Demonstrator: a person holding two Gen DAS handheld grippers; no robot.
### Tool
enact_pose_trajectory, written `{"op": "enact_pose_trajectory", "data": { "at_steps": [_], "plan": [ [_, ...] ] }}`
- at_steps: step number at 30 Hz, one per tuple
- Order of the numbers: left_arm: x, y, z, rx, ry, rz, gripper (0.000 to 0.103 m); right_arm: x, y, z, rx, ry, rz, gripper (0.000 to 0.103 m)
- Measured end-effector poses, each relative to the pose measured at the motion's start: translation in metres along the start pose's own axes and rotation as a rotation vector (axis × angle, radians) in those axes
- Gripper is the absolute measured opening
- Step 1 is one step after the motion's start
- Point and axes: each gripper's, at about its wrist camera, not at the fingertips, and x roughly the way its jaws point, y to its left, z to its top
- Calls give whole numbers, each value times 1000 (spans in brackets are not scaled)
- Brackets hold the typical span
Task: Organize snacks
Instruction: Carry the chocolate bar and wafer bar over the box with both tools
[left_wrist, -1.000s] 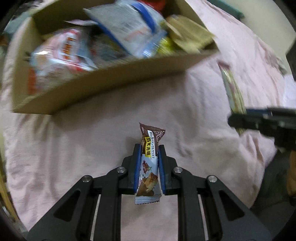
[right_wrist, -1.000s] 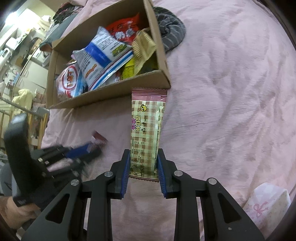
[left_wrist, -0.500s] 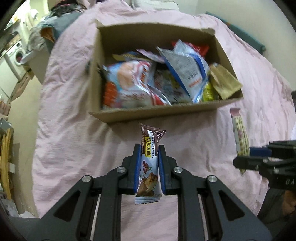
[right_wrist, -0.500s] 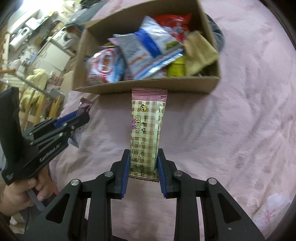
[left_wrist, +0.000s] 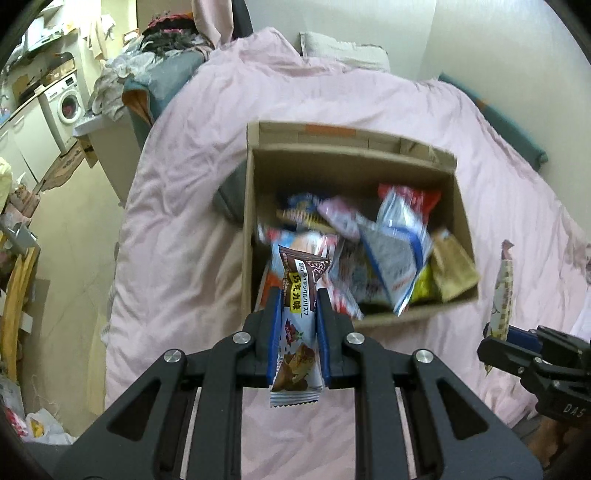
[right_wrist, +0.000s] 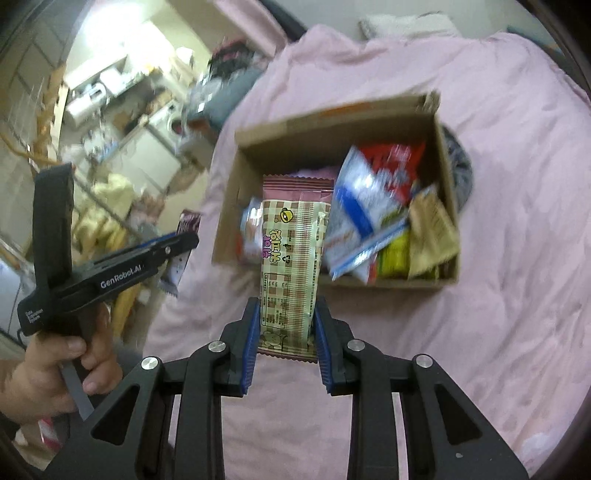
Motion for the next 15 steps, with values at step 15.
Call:
{"op": "enact_pose_trajectory", "data": {
  "at_steps": [15],
  "plan": [
    [24,-34,68,36,-68,6,14,7,-61,77,71,-167,-75,29]
  ]
}}
